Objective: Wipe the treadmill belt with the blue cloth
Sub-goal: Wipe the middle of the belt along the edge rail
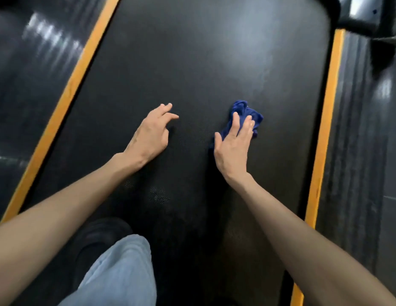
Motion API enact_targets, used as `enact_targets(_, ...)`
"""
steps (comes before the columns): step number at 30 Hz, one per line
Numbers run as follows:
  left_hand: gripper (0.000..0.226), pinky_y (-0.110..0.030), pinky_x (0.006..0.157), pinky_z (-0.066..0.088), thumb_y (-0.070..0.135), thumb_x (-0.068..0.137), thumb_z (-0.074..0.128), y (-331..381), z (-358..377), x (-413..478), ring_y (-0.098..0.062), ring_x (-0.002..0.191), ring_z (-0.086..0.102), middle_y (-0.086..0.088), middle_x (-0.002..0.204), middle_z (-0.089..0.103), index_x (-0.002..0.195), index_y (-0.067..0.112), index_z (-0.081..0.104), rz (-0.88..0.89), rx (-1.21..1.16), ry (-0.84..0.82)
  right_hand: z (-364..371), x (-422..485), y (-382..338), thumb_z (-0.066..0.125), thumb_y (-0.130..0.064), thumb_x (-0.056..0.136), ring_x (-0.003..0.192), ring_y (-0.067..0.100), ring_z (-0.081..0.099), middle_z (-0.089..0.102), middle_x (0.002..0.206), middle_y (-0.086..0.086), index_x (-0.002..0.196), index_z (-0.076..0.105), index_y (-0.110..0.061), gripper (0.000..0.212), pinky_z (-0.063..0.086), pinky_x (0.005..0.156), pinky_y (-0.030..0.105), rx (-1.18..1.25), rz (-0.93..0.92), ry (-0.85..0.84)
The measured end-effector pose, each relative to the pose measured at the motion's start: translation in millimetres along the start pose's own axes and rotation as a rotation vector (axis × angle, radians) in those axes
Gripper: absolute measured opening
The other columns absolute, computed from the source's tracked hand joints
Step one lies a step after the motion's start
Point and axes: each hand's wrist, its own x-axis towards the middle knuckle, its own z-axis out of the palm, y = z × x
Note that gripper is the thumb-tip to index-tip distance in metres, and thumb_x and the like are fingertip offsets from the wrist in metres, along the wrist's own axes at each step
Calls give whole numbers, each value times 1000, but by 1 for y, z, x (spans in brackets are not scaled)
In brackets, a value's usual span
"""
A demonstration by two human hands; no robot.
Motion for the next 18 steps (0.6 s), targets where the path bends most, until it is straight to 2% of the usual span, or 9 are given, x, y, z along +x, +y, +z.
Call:
enact_targets(4, 50, -27, 114, 21, -11, 82, 40, -23, -32, -28, -20, 138, 29, -7, 146, 39, 126, 8, 55, -87, 99, -4, 12, 9, 13, 44, -20, 93, 143, 38, 7, 10, 153, 25, 148, 19, -7, 61, 7, 118, 43, -176, -130, 50)
enact_targets(8, 51, -31, 114, 20, -7, 82, 43, -47, -72, -71, -23, 138, 30, -10, 148, 35, 131, 7, 49, -146, 271, -126, 8, 9, 10, 39, -19, 92, 144, 34, 6, 9, 155, 21, 149, 14, -6, 64, 3, 117, 39, -141, -146, 8)
enact_targets(11, 64, -37, 114, 19, -4, 84, 40, -58, -78, -103, -29, 140, 22, -12, 155, 15, 145, 6, 24, -358, 385, -387, -2, 12, 3, 39, -22, 87, 143, 31, 12, 16, 154, 19, 149, 17, -10, 67, 8, 116, 38, -33, -101, -5)
enact_targets(13, 70, -39, 114, 17, -4, 85, 37, -58, -67, -116, -31, 142, 12, -10, 157, 1, 148, 6, 8, -405, 373, -493, -11, 22, -4, 48, -24, 87, 139, 30, 24, 26, 150, 16, 146, 25, -13, 64, 18, 113, 38, 0, -49, 27)
enact_targets(16, 78, -41, 115, 12, -6, 83, 36, -73, -66, -126, -24, 144, 6, -3, 157, -6, 149, 13, 1, -329, 381, -434, -5, 31, -21, 47, -37, 86, 134, 28, 33, 38, 143, 15, 134, 42, -9, 56, 24, 111, 38, 74, -96, 83)
enact_targets(18, 87, -41, 116, 6, -12, 79, 37, -88, -70, -135, -17, 144, 1, 3, 157, -8, 150, 20, -2, -272, 312, -368, 16, 20, -36, 49, -28, 87, 135, 27, 34, 42, 142, 14, 127, 48, -8, 45, 22, 113, 35, 100, -195, 63)
